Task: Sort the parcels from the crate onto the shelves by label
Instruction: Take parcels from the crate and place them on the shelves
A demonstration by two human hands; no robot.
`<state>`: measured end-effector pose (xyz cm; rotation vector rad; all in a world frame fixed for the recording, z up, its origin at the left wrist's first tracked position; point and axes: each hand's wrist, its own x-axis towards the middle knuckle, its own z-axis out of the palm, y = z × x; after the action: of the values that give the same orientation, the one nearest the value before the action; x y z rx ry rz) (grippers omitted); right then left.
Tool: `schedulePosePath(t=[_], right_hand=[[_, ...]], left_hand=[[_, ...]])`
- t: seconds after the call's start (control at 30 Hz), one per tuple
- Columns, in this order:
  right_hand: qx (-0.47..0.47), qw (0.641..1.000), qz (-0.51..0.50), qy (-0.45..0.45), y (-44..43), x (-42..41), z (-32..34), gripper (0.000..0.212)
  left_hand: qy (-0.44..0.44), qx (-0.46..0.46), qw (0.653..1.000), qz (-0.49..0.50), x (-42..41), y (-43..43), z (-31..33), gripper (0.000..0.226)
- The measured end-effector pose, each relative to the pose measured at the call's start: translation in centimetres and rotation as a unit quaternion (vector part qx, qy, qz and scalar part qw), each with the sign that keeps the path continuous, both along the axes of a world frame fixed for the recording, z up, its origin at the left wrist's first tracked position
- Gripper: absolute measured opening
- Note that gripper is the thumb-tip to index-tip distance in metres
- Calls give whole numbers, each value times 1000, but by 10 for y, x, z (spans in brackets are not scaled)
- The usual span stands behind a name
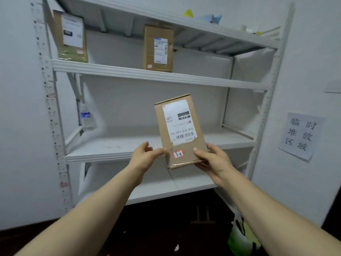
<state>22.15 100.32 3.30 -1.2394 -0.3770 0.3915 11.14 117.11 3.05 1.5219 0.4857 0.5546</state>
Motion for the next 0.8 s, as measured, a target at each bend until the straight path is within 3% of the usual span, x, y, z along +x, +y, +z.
schedulePosePath(t=[0.07, 0.13, 0.2, 0.27, 0.4, 0.5, 0.6, 0.73, 0.8], right_hand=[[-19, 999, -21, -44, 15, 3, 9, 59], [-45, 994, -24, -98, 27, 2, 20, 78], [-99, 981, 7, -168, 37, -2, 31, 88], [-169, 953, 65, -242, 47, -8, 41, 92], [-189, 927, 143, -292, 58, -12, 52, 92], [-133, 945, 131, -268, 62, -7, 51, 93], [-118, 966, 86, -212, 60, 1, 40, 93], [-199, 951, 197, -129, 60, -8, 14, 89], [-223, 930, 262, -128, 65, -16, 4, 70]], left_hand=[[30, 185, 973, 134, -11, 12, 2, 100], [44, 380, 906, 182, -22, 23, 7, 100], [72, 502, 852, 131, -27, 32, 12, 100], [143, 537, 830, 54, -30, 36, 18, 94], [190, 463, 865, -35, -40, 37, 24, 51], [154, 368, 917, -1, -51, 40, 22, 40], [82, 202, 976, 20, -67, 42, 25, 33], [33, 93, 995, 24, -80, 42, 30, 31], [13, 74, 997, 28, -80, 40, 29, 25]])
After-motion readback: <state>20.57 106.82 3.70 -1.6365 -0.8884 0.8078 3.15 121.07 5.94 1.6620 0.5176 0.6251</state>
